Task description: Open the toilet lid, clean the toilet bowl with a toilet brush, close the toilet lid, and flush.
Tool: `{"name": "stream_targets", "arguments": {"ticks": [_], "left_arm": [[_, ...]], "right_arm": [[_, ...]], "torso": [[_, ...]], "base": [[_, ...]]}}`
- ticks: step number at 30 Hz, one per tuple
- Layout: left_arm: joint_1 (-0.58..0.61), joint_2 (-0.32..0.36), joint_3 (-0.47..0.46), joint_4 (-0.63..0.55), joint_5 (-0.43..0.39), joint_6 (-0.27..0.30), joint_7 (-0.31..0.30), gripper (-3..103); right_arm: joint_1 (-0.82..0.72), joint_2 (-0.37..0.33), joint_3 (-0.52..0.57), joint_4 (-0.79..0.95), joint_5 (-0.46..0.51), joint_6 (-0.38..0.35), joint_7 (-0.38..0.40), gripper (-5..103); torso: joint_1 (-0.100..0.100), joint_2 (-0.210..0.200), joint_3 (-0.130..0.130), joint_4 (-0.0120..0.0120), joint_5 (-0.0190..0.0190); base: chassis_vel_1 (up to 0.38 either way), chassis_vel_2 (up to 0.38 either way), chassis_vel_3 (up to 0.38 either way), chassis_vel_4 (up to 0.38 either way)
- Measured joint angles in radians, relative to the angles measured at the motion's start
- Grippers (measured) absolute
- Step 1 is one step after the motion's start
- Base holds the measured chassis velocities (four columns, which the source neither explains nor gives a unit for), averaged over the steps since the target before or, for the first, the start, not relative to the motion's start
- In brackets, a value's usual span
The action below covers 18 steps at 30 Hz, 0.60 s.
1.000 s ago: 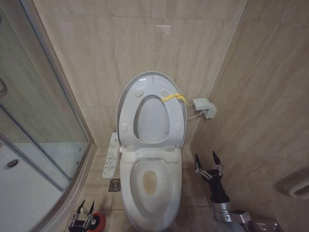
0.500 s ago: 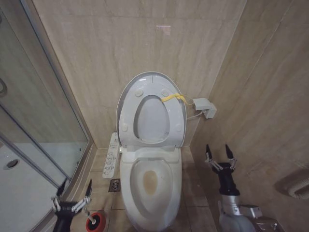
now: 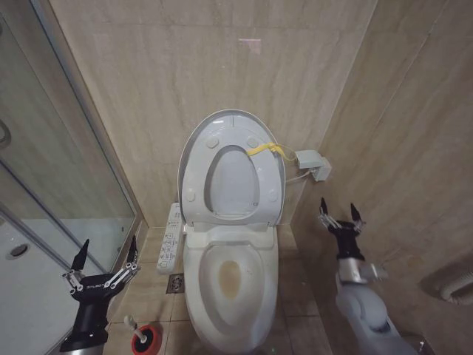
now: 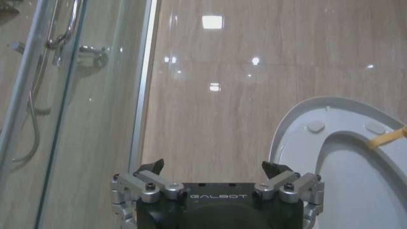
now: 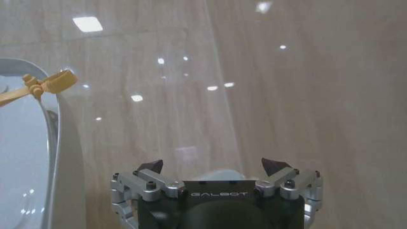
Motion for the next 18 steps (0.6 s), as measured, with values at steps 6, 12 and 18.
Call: {"name": "stream_targets", "arguments": {"ticks": [6,12,18], "left_arm": [[0.021,-0.032,-0.005,-0.012,0.02,-0.015,0.004,100],[0.043,-0.05,-0.008,-0.038,0.028,-0.023,0.007,100],[0.06,-0.067,-0.03,-0.09,0.029,-0.025,0.018,100]], "right_arm": [[0.156,-0.037,-0.061,-0.117,0.004,-0.034,-0.01,100],[0.274,-0.049,-0.103,-0.233,-0.011,-0.089,0.021,100],[0.421,-0.048,-0.167,-0.338,-0.001,-0.134,0.034,100]], "torso": [[0.0,0.0,0.0,-0.0002,-0.0002],[0.0,0.0,0.0,-0.0006,-0.0001],[0.0,0.0,0.0,-0.0001,-0.0002]], "base": [[0.0,0.0,0.0,0.0],[0.0,0.0,0.0,0.0],[0.0,0.0,0.0,0.0]]}}
